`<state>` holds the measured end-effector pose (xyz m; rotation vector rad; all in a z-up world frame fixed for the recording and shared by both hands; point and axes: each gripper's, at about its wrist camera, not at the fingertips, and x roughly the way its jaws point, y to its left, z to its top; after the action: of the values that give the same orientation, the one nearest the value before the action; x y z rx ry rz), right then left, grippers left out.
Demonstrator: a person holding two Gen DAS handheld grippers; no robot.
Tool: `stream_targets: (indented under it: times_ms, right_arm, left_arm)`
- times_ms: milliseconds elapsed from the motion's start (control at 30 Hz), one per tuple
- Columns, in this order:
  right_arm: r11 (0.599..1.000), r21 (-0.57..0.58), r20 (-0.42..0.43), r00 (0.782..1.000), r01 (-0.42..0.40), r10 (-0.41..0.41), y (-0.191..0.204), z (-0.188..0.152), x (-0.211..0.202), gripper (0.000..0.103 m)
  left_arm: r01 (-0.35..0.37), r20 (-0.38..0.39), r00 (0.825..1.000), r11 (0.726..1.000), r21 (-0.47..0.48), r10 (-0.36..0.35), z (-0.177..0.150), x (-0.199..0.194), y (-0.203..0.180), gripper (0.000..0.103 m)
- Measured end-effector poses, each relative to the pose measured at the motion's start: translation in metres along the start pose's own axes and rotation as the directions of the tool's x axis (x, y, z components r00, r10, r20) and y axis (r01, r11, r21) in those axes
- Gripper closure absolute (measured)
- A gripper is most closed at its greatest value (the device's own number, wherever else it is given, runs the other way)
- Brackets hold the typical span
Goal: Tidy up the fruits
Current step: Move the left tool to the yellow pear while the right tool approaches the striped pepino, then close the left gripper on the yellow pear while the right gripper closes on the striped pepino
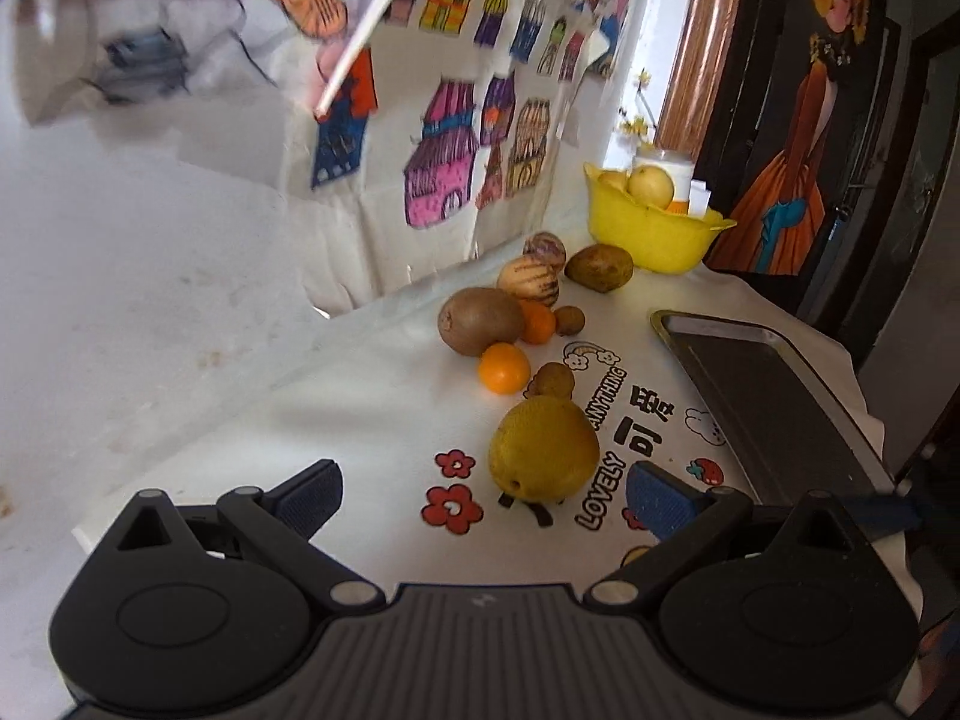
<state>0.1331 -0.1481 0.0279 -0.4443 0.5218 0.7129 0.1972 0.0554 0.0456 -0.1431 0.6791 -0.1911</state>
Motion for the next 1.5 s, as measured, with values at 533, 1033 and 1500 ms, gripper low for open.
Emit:
stream_targets:
  times_ms: [533, 1033, 1500]
  right_arm:
    - [0.985, 0.117, -0.037, 0.990, -0.130, 0.135, -0.010, 0.000, 0.047, 0.009]
    - [0.975, 0.164, -0.032, 0.987, -0.152, 0.159, -0.015, -0.002, 0.058, 0.025]
    - [0.967, 0.207, -0.015, 0.988, -0.146, 0.152, -0.016, -0.003, 0.059, 0.045]
  left_arm:
    - [0.125, -0.092, 0.988, 0.992, -0.023, -0.127, 0.019, 0.065, -0.004, 0.001]
    - [0.129, -0.121, 0.985, 0.991, 0.022, -0.125, 0.011, 0.082, -0.009, 0.012]
    - [0.147, -0.112, 0.984, 0.988, 0.049, -0.140, 0.009, 0.084, -0.011, 0.030]
